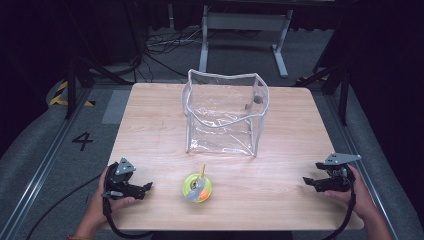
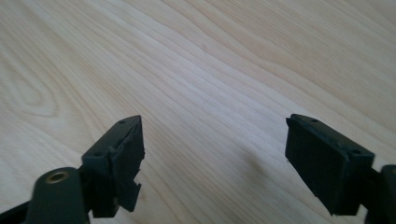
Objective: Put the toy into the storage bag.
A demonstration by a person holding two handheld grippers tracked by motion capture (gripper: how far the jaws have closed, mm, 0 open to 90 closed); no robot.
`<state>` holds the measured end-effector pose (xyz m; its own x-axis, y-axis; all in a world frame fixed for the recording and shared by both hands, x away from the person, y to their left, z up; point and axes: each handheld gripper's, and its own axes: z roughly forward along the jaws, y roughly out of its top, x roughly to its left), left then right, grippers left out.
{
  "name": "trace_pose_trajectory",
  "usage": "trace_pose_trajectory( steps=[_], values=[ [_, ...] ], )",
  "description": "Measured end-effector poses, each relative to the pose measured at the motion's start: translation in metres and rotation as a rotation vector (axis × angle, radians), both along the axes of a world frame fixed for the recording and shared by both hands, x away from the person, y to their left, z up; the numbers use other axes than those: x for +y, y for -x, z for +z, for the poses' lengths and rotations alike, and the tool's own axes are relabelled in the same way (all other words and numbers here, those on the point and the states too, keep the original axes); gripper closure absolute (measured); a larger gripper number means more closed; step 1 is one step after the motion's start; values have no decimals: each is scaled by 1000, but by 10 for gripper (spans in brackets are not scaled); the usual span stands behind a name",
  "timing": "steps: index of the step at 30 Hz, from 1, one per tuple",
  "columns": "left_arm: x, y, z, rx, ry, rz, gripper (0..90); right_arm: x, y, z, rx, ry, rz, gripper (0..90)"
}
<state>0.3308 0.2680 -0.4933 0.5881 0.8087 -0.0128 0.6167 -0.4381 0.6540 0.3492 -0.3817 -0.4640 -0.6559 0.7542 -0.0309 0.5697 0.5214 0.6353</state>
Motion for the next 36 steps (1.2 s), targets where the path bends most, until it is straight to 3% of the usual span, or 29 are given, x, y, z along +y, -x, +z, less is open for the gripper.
trace_pose_trajectory(
  steps=[10, 12, 15, 23, 36],
  values=[
    [0, 0, 0, 0, 0, 1, 3, 46, -4, 30, -22, -2, 145, 231],
    [0, 0, 0, -1, 0, 1, 3, 65, -5, 38, -24, 4, 204, 231],
    [0, 0, 0, 0, 0, 1, 3, 79, -6, 44, -26, 12, 244, 235],
    [0, 0, 0, 1, 3, -1, 3, 135, -9, 68, 8, 91, 417, 261],
    [0, 0, 0, 1, 2, 0, 3, 213, -10, 107, -6, 160, 582, 293]
  ],
)
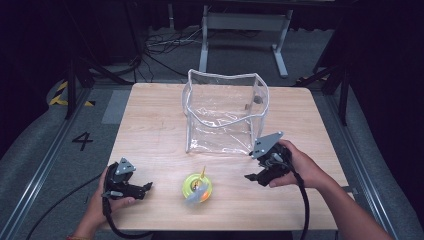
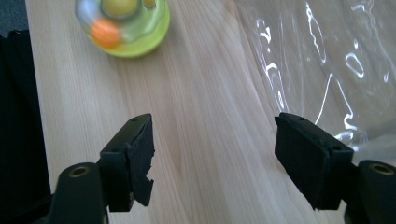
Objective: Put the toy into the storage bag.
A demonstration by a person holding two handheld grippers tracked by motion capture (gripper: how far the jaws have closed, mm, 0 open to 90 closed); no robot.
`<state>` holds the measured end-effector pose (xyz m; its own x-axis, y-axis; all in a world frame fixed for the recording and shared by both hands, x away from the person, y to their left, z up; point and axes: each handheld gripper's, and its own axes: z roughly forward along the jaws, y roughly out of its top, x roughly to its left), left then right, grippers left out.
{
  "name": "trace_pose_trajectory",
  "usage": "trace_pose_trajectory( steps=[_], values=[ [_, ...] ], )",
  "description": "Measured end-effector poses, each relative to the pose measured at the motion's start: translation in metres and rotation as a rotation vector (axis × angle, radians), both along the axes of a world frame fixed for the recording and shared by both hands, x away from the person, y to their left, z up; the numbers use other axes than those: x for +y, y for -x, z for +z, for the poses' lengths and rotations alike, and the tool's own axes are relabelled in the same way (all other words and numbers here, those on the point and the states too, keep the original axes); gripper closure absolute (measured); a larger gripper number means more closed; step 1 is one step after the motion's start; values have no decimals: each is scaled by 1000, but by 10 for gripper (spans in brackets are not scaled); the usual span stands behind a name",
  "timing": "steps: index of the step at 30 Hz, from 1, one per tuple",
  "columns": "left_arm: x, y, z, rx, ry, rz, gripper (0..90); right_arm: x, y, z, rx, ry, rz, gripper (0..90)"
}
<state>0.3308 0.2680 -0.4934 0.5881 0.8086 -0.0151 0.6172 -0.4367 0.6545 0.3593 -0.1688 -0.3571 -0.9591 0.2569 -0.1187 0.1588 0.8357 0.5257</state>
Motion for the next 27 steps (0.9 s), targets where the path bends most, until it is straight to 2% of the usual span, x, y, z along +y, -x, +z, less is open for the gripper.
trace_pose_trajectory(
  steps=[1, 2, 3, 4, 5, 7, 8, 12, 17, 24, 27],
  values=[
    [0, 0, 0, 0, 0, 0, 3, 5, 0, 2, 0, 2, 9, 297],
    [0, 0, 0, 0, -2, 0, 3, 18, -1, 7, -6, 21, 30, 304],
    [0, 0, 0, 0, -2, 0, 3, 18, -1, 7, -6, 21, 30, 304],
    [0, 0, 0, 4, 1, 1, 3, 31, 0, 12, -8, 35, 50, 307],
    [0, 0, 0, 4, 1, 1, 3, 37, 0, 14, -6, 30, 65, 315],
    [0, 0, 0, 3, 1, 0, 3, 41, 0, 16, -5, 33, 75, 318],
    [0, 0, 0, 5, 1, 1, 3, 48, 1, 19, -9, 49, 79, 317],
    [0, 0, 0, 4, 1, 1, 3, 69, 4, 26, -10, 57, 121, 322],
    [0, 0, 0, 4, 1, 0, 3, 93, 4, 32, 5, 81, 155, 344],
    [0, 0, 0, 3, 1, 0, 3, 111, 2, 34, 27, 117, 151, 400],
    [0, 1, 0, 10, 2, -4, 3, 123, -1, 31, 40, 126, 156, 466]
  ],
)
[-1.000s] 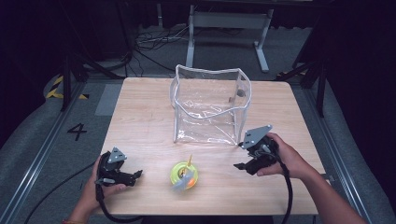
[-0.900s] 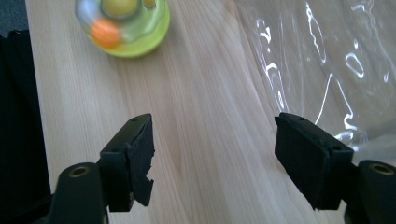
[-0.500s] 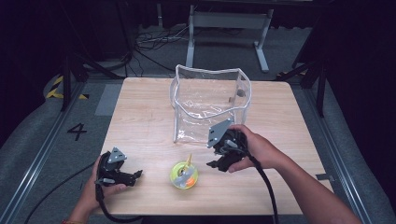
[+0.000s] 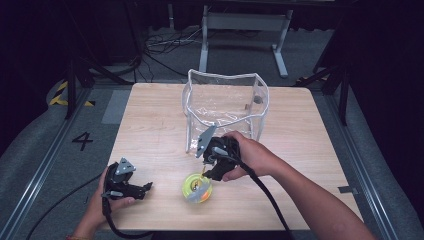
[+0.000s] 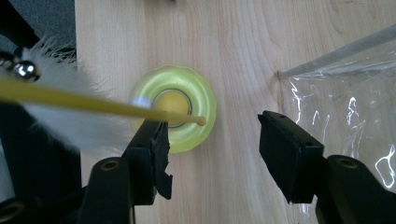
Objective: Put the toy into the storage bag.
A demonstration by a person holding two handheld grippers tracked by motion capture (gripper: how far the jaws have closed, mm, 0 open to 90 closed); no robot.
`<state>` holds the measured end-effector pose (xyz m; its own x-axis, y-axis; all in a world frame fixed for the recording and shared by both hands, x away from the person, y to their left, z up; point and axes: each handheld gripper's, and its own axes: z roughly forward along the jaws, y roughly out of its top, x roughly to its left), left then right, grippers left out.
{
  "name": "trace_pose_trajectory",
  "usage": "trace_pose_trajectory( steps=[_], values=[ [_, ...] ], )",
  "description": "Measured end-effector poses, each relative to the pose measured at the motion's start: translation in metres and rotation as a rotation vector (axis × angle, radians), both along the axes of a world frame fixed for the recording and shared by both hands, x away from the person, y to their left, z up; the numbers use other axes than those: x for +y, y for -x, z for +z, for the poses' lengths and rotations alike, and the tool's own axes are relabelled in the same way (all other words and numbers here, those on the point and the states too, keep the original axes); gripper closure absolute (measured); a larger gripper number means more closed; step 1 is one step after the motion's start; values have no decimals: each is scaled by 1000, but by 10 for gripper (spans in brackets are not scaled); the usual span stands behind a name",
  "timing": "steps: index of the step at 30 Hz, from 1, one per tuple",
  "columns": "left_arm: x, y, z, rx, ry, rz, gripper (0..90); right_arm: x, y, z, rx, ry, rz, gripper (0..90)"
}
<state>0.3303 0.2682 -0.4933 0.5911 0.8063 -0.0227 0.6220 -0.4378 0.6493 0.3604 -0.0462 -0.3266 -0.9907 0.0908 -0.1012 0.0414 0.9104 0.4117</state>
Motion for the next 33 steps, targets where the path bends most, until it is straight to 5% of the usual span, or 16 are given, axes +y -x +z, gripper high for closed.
trace_pose_trajectory(
  steps=[7, 9, 10, 13, 23, 33],
  values=[
    [0, 0, 0, 0, 1, -3, 3, 7, -1, -3, 28, -1, 24, 620],
    [0, 0, 0, 0, 1, -3, 3, 9, 2, -3, 25, 8, 39, 699],
    [0, 0, 0, -1, 0, -4, 3, 10, 2, -2, 19, 11, 36, 807],
    [0, 0, 0, 0, 1, -3, 3, 10, 2, 0, 5, 14, 43, 857],
    [1, 0, 0, 6, 2, -9, 3, -4, 7, 10, -7, 65, 47, 877],
    [1, 0, 0, -1, 0, -6, 4, -43, 12, 22, -33, 70, -11, 878]
  ],
)
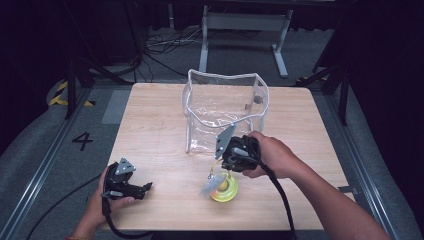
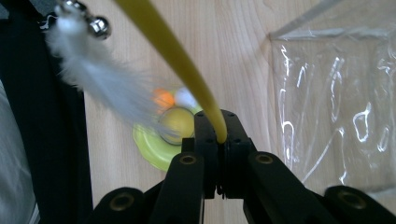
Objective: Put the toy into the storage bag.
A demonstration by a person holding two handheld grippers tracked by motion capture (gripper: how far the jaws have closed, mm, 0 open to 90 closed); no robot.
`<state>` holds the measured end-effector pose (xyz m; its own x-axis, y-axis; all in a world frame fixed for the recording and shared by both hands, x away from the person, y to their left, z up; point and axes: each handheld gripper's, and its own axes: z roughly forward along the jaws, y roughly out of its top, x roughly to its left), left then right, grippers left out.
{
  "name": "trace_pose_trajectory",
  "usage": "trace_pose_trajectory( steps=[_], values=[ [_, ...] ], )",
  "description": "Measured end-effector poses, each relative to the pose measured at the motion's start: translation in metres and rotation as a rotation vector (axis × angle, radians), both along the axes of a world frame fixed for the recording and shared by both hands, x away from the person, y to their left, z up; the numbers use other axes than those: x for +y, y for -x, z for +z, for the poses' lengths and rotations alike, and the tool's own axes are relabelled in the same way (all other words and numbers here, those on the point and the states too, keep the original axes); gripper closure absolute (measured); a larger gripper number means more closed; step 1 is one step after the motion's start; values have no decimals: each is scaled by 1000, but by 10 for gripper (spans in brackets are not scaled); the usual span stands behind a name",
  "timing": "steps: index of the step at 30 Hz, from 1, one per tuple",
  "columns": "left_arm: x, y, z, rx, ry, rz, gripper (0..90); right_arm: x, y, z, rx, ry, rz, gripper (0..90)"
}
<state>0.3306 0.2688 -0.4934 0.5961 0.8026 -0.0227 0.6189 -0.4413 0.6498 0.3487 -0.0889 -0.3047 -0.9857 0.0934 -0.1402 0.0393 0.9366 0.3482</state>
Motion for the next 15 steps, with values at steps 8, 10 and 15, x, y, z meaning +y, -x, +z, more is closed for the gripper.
trace_pose_trajectory(
  steps=[8, 10, 15],
  values=[
    [0, 0, 0, -1, 0, 0, 5, -40, 3, 10, -5, -3, -48, 878],
    [0, 0, 0, -1, 0, 0, 5, -51, 2, 11, -5, 0, -62, 878],
    [0, 0, 0, -1, 0, 1, 5, -82, 3, 14, -3, 21, -115, 878]
  ],
)
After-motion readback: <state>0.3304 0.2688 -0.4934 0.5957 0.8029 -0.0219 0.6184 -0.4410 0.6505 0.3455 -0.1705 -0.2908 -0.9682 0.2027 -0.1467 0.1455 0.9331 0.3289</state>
